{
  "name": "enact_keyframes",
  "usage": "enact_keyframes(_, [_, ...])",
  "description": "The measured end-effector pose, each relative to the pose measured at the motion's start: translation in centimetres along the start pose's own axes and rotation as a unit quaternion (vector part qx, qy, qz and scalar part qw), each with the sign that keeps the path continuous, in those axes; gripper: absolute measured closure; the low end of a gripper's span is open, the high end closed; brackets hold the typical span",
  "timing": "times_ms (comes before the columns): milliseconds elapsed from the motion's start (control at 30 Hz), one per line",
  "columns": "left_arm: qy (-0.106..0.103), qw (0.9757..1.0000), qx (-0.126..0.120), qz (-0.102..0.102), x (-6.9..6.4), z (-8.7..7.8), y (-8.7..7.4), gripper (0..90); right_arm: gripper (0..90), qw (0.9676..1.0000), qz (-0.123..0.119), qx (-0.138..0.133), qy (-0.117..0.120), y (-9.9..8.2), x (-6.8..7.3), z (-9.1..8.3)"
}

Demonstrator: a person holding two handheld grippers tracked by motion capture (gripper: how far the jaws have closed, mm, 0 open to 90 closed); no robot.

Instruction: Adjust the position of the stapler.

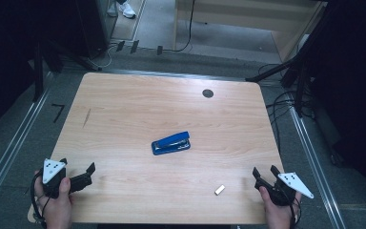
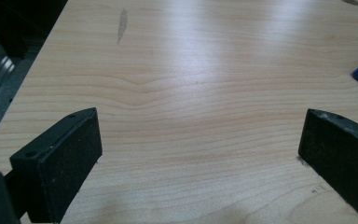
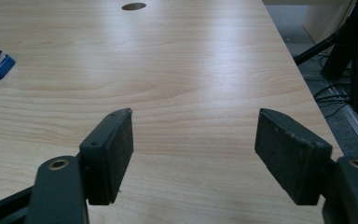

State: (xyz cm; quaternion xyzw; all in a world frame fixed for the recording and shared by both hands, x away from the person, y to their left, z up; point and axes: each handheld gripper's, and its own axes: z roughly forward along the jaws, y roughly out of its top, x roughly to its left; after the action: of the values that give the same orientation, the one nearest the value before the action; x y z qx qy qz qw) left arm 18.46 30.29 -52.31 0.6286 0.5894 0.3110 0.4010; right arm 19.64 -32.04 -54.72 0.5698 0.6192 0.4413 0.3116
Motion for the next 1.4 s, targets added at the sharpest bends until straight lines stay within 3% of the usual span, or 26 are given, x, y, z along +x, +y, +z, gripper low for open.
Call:
enact_keyframes(200, [0.018,0.9996,0.014,0.015,-0.6,0.5,0.2,0.0,41.6,1.0000,0.001,0.004,-0.002,0.1,0.1,0.0])
enact_keyframes(333, [0.010,0.9998,0.010,0.011,-0.9,0.5,0.5,0.0,46.2,0.9999,0.004,0.012,-0.002,0.2,0.2,0.0])
enact_keyframes(400, [0.005,0.9998,0.007,0.019,-1.7,0.6,0.7,1.0,51.3,0.9999,-0.004,0.010,0.008,0.4,0.7,-0.2])
enact_keyframes(500, [0.008,0.9996,0.006,0.025,-2.5,0.8,0.8,11.6,55.0,0.9998,-0.011,0.009,0.012,0.7,1.2,-0.2])
enact_keyframes(567, [0.003,0.9994,0.011,0.033,-3.4,1.2,0.9,16.2,63.0,0.9996,-0.016,0.007,0.024,1.2,2.1,-0.2])
enact_keyframes(767, [-0.027,0.9988,0.010,0.041,-4.7,1.8,1.0,43.9,81.0,0.9967,-0.043,0.003,0.069,3.0,4.6,-0.4])
enact_keyframes(867, [-0.037,0.9983,0.012,0.042,-4.9,2.1,1.2,55.1,89.2,0.9940,-0.049,0.005,0.097,3.7,5.6,-0.1])
enact_keyframes(1000, [-0.052,0.9978,0.016,0.039,-4.3,2.3,1.5,65.3,90.0,0.9901,-0.051,0.018,0.130,4.7,7.0,1.1])
enact_keyframes(1100, [-0.049,0.9982,0.017,0.029,-3.6,2.2,1.6,61.2,90.0,0.9871,-0.055,0.025,0.148,5.5,8.2,2.1])
enact_keyframes(1267, [-0.036,0.9991,0.021,0.012,-2.4,2.2,1.4,49.2,90.0,0.9843,-0.074,0.030,0.158,6.7,10.2,4.0])
enact_keyframes(1400, [-0.037,0.9990,0.024,0.004,-1.9,2.3,1.2,47.7,90.0,0.9826,-0.080,0.036,0.164,7.1,11.2,5.3])
